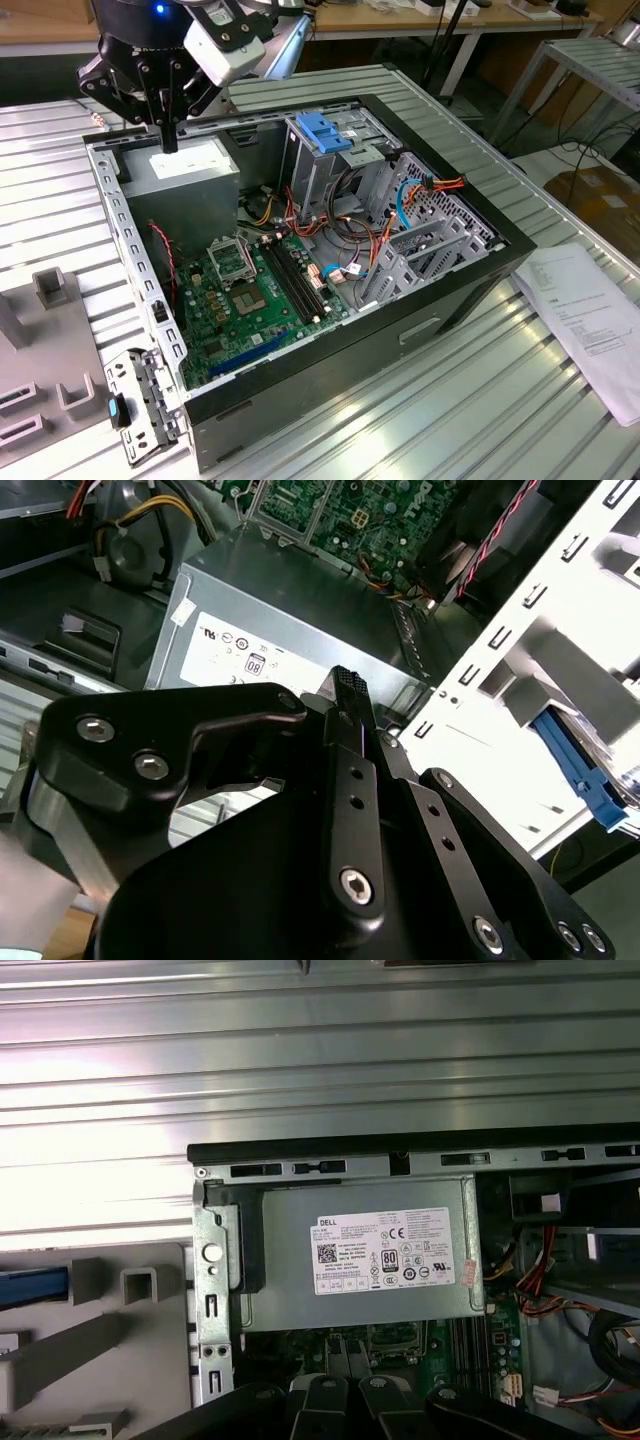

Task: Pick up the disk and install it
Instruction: 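Reach for the disk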

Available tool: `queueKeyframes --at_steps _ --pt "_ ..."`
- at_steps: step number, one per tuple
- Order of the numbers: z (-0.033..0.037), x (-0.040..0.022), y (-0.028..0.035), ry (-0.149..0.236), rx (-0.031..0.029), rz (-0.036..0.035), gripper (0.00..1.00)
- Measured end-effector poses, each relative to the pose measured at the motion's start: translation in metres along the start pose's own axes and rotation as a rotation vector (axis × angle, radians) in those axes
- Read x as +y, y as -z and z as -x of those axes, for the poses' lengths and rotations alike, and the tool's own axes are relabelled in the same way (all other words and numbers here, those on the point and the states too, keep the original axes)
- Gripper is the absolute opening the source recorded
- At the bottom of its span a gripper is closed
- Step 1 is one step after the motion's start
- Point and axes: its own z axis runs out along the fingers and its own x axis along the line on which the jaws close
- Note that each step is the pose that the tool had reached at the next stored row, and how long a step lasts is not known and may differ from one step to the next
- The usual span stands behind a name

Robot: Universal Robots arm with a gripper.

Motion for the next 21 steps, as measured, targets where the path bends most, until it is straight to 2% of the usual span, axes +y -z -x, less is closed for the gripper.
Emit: queueKeyframes --at_steps 7,10,13,15,17,19,21 --pt "-0.0022 -0.0002 0.0000 0.000 0.0000 0.0001 0.11" --pt "-0.0069 -0.0005 0.0002 0.000 0.0000 0.0001 0.11" --pt "-0.0226 0.0002 0.0005 0.000 -0.0001 0.0001 0.11" --pt "-0.0274 0.0003 0.0006 0.000 -0.0001 0.0001 0.11" --pt "-0.0378 0.0003 0.0009 0.000 -0.0001 0.0001 0.11" --pt "-0.0449 0.0003 0.0011 0.000 0.0000 0.0000 0.11" --pt "-0.0575 0.0007 0.0013 -0.001 -0.0001 0.0001 0.11"
